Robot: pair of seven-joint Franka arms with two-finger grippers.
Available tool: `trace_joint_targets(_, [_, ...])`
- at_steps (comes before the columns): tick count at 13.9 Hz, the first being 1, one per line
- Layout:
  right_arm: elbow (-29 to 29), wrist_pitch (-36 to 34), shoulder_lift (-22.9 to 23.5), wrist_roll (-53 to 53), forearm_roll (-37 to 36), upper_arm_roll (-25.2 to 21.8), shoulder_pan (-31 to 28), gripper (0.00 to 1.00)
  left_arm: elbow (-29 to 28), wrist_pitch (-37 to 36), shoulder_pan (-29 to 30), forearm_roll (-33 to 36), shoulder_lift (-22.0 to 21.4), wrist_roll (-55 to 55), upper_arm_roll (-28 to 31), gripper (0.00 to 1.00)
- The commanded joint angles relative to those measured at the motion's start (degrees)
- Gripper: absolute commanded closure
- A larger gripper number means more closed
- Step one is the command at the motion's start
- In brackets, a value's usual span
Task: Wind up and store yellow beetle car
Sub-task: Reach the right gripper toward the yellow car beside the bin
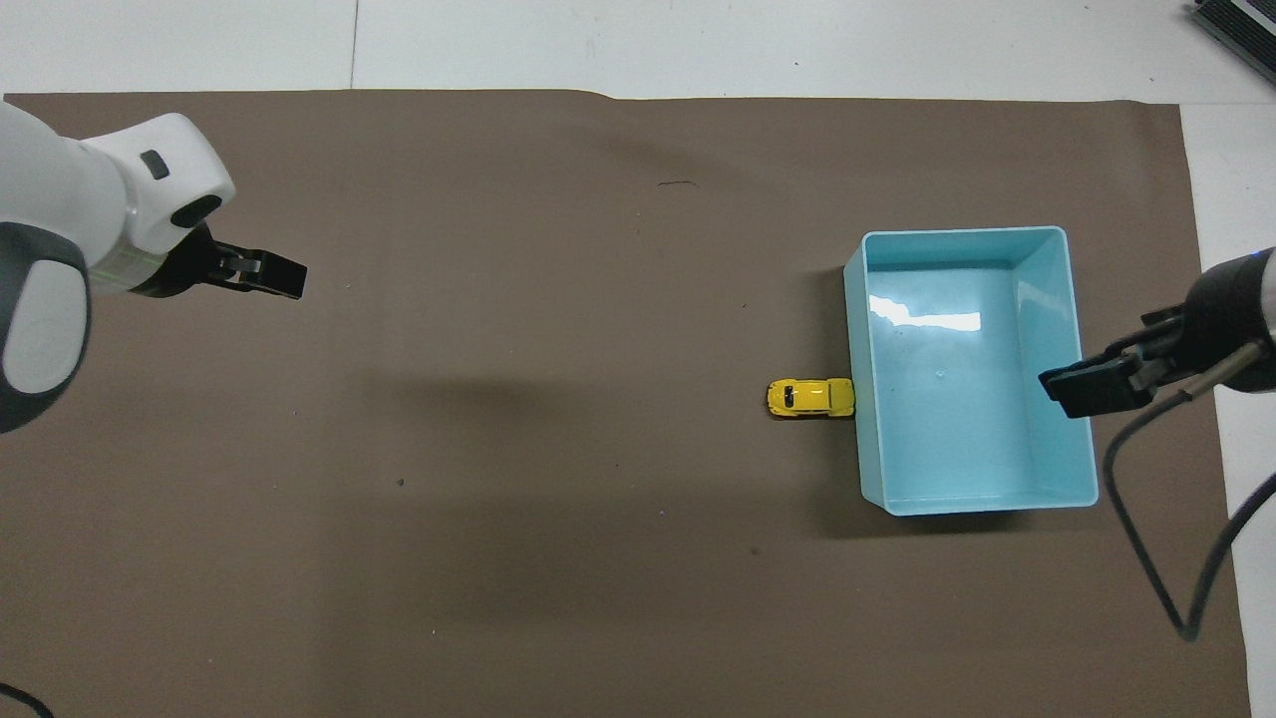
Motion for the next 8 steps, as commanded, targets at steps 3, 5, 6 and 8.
trace_joint_targets(3, [-3.52,1.57,-2.24,-25.29,-0.07,0.25,2.75,0.00,5.59,-9.68,3.21,-0.43,-1.74,-0.80,-0.49,0.00])
trace_joint_targets(5, [-3.53,2.63,-1.89,-36.19,-0.15,0.16,2.75,0.00,6.47,-12.75,3.12,2.38,-2.97,-0.80,-0.58,0.00])
trace_joint_targets(6, [-3.53,3.50,-1.19,-42.33,-0.15,0.16,2.84,0.00,7.26,-14.33,3.12,2.83,-3.41,-0.80,-0.58,0.00])
trace_joint_targets(8, [-3.53,5.35,1.61,-48.27,-0.24,0.25,4.58,0.00,5.26,-14.53,3.12,2.66,-6.39,-0.97,-0.75,0.00])
